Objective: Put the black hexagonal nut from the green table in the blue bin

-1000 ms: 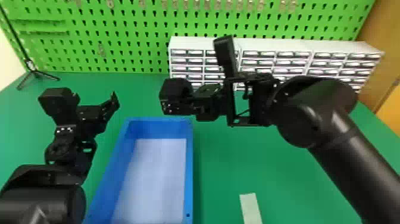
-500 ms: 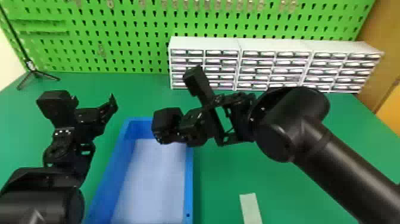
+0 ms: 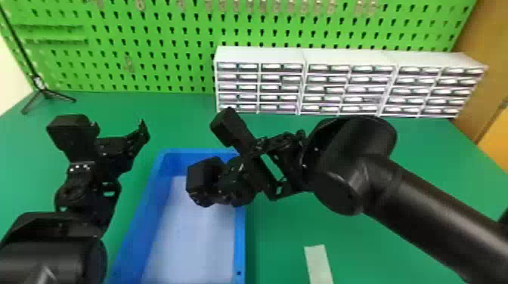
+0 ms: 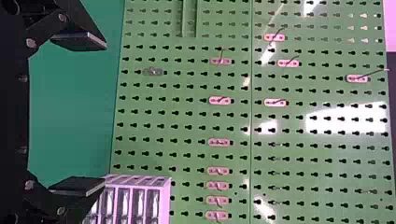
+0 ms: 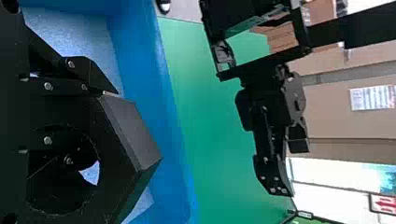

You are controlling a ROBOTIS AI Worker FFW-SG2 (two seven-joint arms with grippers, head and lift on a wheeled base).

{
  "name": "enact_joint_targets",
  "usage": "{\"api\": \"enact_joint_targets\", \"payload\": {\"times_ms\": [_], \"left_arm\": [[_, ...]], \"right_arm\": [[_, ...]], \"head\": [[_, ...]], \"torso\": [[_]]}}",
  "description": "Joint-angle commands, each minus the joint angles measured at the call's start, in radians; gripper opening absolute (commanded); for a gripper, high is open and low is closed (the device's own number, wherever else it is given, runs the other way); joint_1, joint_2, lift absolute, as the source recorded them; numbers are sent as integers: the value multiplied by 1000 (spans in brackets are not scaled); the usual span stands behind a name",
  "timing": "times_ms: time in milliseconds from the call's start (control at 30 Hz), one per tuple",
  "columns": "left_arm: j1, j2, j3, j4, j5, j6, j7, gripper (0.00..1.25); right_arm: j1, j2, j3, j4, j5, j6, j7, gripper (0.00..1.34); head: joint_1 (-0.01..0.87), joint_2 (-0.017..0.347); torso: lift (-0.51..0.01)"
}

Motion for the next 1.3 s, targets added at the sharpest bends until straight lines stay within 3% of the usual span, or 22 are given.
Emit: {"api": "enact_joint_targets", "payload": {"times_ms": [0,233,733,767,933,1267], "left_arm": [[1,2,1,0,0,2,0,1005],[1,7,1,-1,5,2,0,1005],[0,11,-2,-1,8,2,0,1005],[0,11,-2,-1,8,2,0,1005],[0,13,-2,-1,8,2,0,1005],[1,14,-3,-1,9,2,0,1005]], "right_arm": [[-33,-10,45,1,-1,3,-4,325],[-76,-21,111,0,7,4,-12,325],[-90,-24,124,-2,13,7,-12,330],[-90,-25,124,-3,14,7,-12,356],[-90,-27,124,-3,16,6,-14,749],[-85,-25,118,-3,16,13,-20,1028]], "head": [[686,28],[686,28],[686,28],[686,28],[686,28],[686,28]], "torso": [[-96],[-96],[-96],[-96],[-96],[-96]]}}
